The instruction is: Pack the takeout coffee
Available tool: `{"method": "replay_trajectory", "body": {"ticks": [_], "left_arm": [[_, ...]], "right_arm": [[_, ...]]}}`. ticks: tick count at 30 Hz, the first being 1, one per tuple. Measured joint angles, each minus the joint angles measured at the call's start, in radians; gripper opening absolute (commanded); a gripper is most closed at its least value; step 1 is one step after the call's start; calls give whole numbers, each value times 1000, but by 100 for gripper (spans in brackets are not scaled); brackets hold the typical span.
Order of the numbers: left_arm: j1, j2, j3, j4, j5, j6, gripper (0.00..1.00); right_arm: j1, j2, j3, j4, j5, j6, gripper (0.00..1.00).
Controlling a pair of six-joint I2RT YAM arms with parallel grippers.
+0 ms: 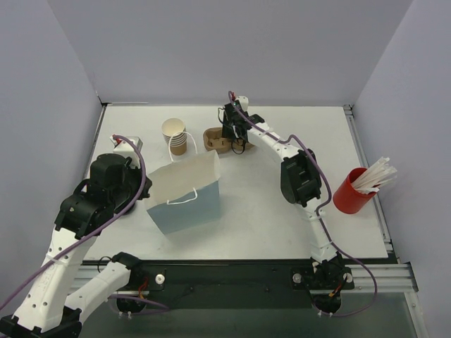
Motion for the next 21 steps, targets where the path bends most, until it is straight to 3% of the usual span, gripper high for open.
{"method": "replay_trajectory", "body": {"ticks": [16, 19, 21], "left_arm": [[0, 17, -4, 21, 0, 0, 0], [0, 19, -4, 21, 1, 0, 0], [0, 19, -3, 21, 1, 0, 0]], "right_arm": [[-17, -44, 0, 14, 12, -8, 26], [-24, -60, -3, 25, 15, -11, 30], [-26, -73, -17, 37, 14, -14, 38]]}}
